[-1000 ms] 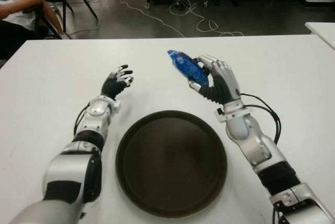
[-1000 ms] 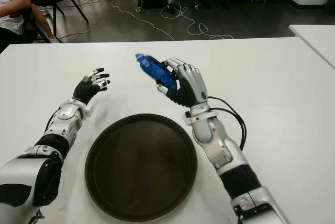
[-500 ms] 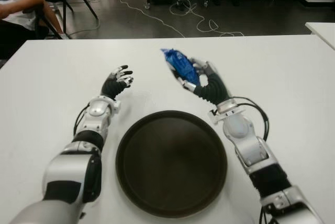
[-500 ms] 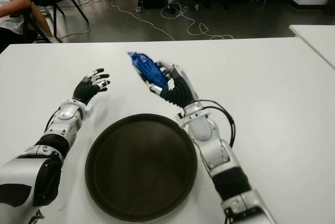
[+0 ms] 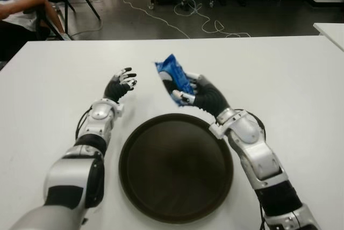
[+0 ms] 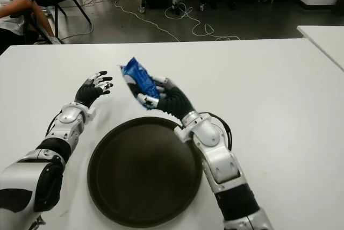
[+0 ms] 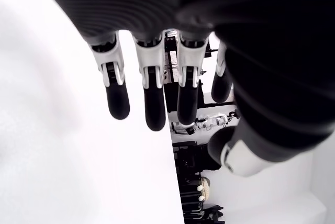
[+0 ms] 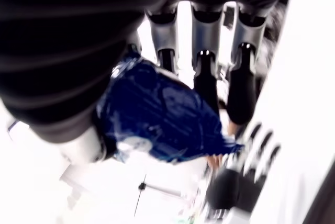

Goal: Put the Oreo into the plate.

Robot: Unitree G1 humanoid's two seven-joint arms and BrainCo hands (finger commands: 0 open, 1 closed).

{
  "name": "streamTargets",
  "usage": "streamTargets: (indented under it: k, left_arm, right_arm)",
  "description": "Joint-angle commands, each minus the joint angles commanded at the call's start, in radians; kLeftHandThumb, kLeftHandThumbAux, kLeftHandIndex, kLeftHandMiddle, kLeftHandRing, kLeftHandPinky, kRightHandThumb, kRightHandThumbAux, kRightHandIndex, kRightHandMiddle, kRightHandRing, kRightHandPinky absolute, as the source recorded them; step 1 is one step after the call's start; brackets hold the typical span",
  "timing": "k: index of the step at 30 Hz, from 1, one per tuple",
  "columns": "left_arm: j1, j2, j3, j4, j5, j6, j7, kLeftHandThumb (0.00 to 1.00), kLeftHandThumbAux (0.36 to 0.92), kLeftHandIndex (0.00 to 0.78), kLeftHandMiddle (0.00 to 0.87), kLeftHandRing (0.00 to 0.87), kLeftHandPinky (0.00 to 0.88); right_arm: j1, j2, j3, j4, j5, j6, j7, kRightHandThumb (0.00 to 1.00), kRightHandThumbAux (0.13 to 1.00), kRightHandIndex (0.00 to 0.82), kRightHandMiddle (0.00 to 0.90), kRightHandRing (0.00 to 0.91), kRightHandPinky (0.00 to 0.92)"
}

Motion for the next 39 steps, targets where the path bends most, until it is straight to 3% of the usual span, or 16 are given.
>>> streamTargets:
  k: [15,25,30,33,39]
  left_arm:
    - [-0.002,0.000,-0.005,0.002,0.005,-0.001,-0.002,0.096,0.688,0.136,0.208,0.213,0.215]
    - [-0.002,0.000,-0.002,0.003,0.002,-0.004,0.000,0.096,0.693,0.135,0.204,0.210,0.213]
    - [-0.002,-0.001,0.003,0.002,-0.003,-0.002,-0.006,0.094,0.690,0.134,0.205,0.210,0.211]
    - [-0.003,-0.002,0.003,0.002,-0.003,-0.001,-0.007,0.096,0.689,0.138,0.209,0.213,0.218]
    - [-0.003,-0.002,0.002,0.001,-0.001,0.001,-0.002,0.103,0.709,0.140,0.214,0.211,0.205]
  right_arm:
    - [-0.016,-0.034,0.006,-0.005,0.000,0.076,0.082,0.684,0.732,0.430,0.739,0.755,0.769]
    - [-0.042,-0.103,0.037,0.011,-0.049,-0.010,0.170,0.684,0.733,0.430,0.730,0.751,0.766]
    - [-0.070,-0.168,0.082,0.031,-0.137,-0.088,0.209,0.684,0.733,0.431,0.744,0.760,0.772]
    - [-0.077,-0.188,0.094,0.030,-0.169,-0.103,0.217,0.685,0.732,0.431,0.749,0.763,0.775]
    - [-0.104,-0.272,0.165,0.024,-0.346,-0.173,0.212,0.690,0.729,0.432,0.719,0.742,0.752]
